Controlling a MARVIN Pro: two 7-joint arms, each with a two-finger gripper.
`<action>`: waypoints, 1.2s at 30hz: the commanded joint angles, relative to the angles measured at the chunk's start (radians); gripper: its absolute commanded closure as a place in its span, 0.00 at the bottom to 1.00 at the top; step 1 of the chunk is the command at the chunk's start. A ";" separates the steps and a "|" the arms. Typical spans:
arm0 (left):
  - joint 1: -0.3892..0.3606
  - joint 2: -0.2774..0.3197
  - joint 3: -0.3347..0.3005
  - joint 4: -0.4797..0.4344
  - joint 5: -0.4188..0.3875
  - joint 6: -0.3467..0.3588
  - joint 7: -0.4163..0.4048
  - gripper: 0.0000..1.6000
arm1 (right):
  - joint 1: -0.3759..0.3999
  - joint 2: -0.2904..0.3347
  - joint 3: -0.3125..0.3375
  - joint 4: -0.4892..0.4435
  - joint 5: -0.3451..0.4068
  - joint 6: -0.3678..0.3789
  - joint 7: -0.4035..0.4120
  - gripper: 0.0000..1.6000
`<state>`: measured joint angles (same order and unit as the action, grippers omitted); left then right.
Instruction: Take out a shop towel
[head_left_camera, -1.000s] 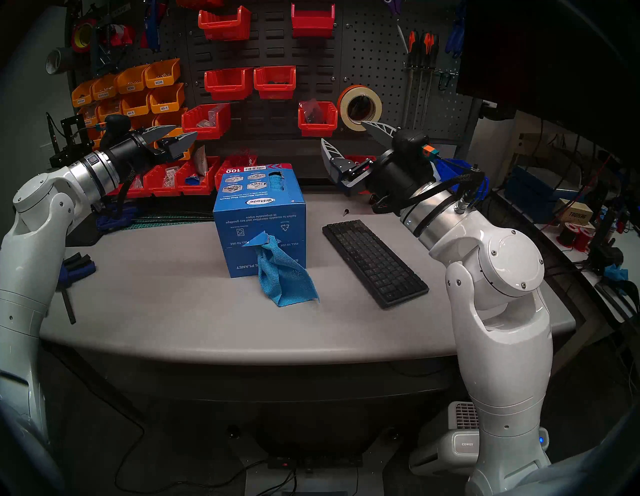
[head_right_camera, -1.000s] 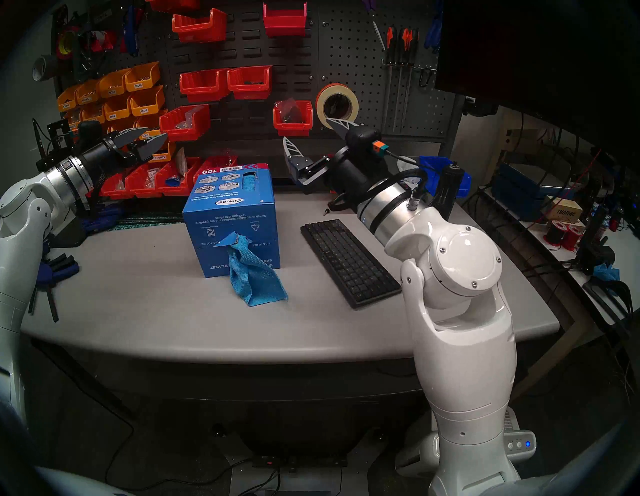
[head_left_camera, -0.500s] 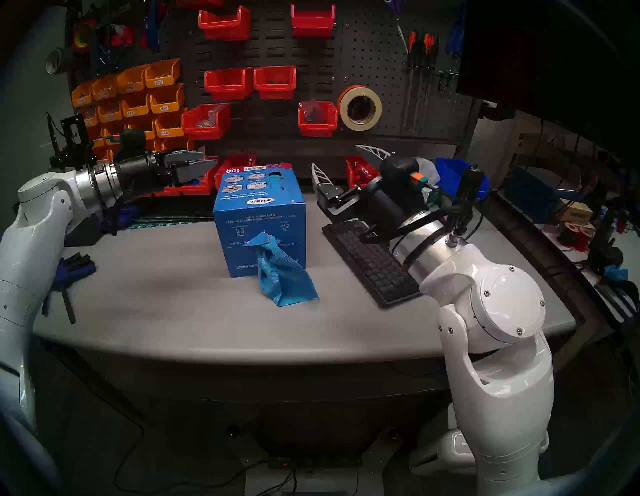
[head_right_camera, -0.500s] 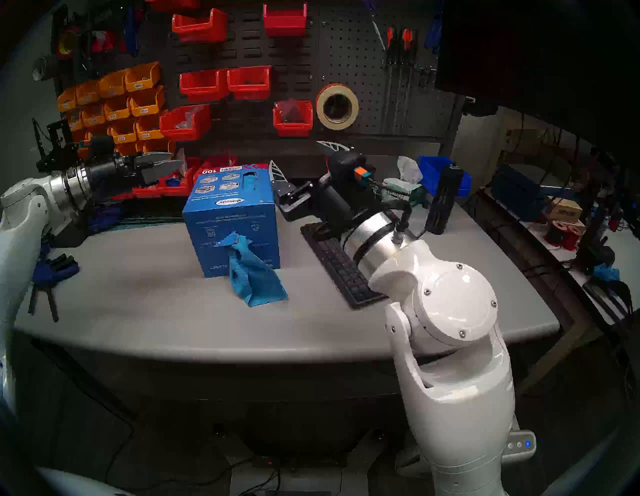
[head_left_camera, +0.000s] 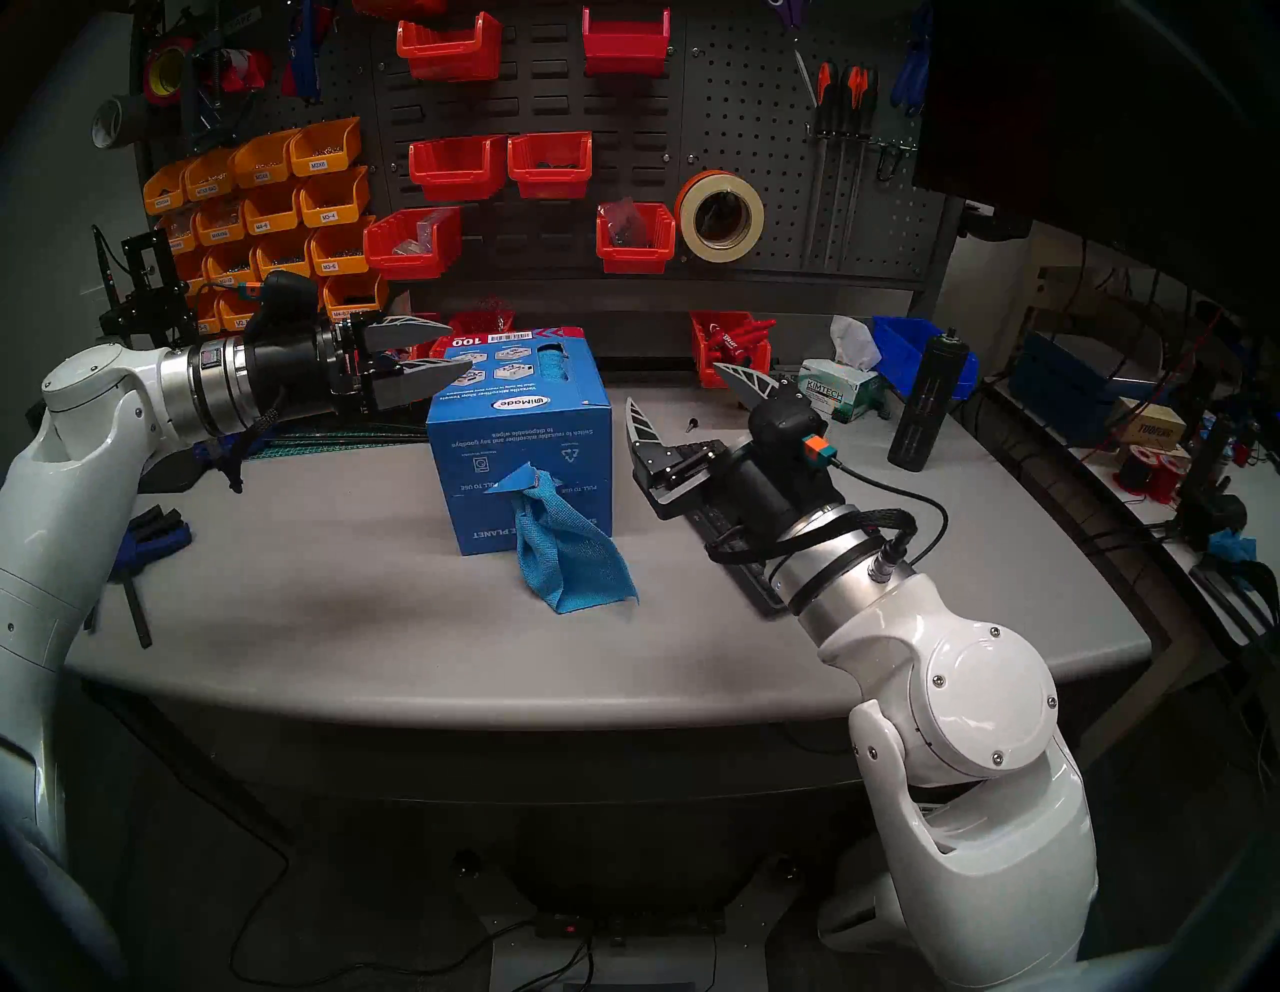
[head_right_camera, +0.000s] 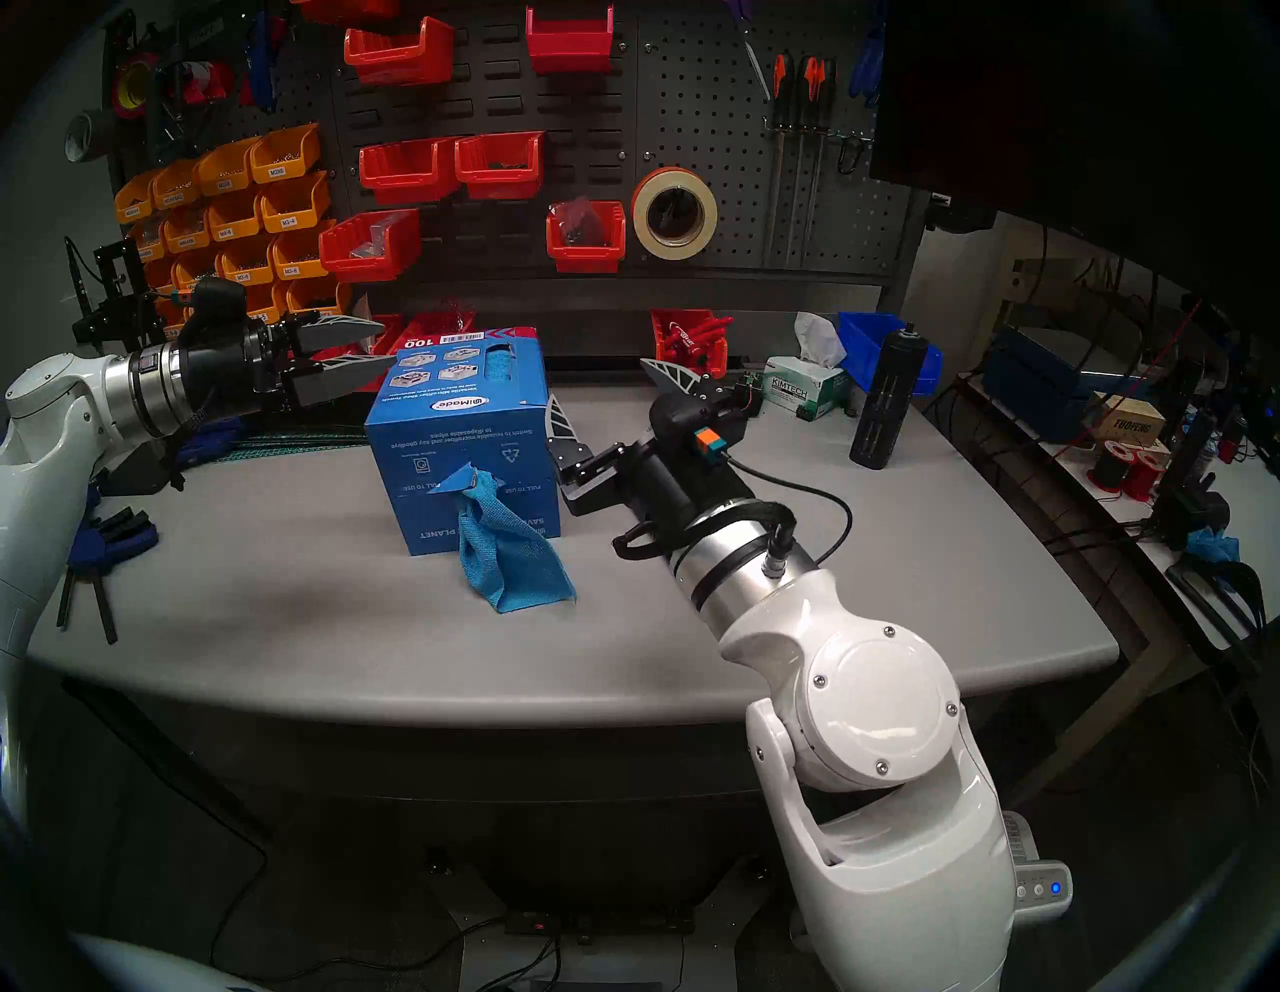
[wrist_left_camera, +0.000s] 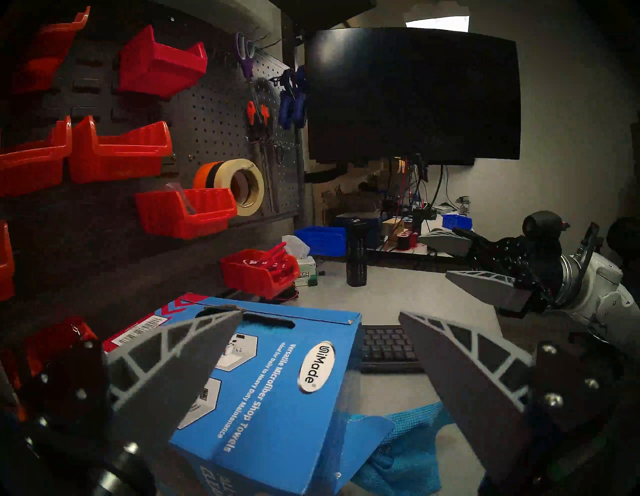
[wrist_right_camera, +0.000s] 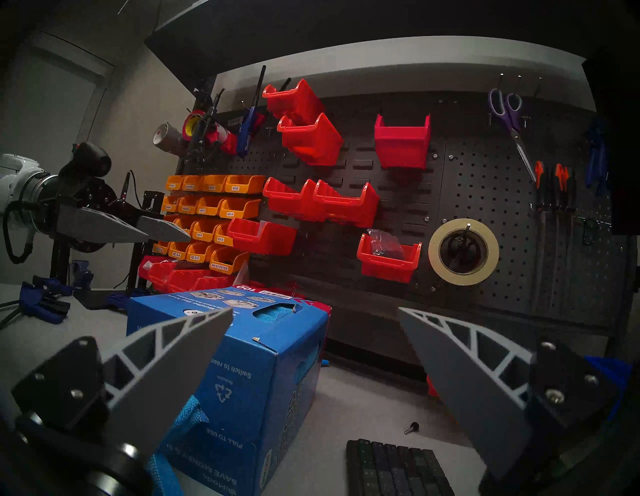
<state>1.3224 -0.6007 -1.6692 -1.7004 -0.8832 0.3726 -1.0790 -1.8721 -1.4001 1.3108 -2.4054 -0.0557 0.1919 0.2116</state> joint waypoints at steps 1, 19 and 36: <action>0.064 0.000 -0.021 -0.062 0.014 -0.026 -0.004 0.00 | -0.061 -0.004 -0.012 -0.038 -0.005 -0.096 -0.026 0.00; -0.041 -0.061 0.045 -0.039 0.055 -0.017 0.115 0.00 | -0.058 -0.011 -0.031 -0.038 -0.030 -0.126 -0.044 0.00; -0.131 -0.056 0.170 0.033 0.118 0.002 0.094 0.00 | -0.008 0.003 -0.126 -0.038 -0.019 -0.059 -0.051 0.00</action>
<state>1.2363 -0.6546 -1.4997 -1.6855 -0.7553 0.3701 -0.9667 -1.9486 -1.4093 1.2344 -2.4058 -0.0922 0.0958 0.1594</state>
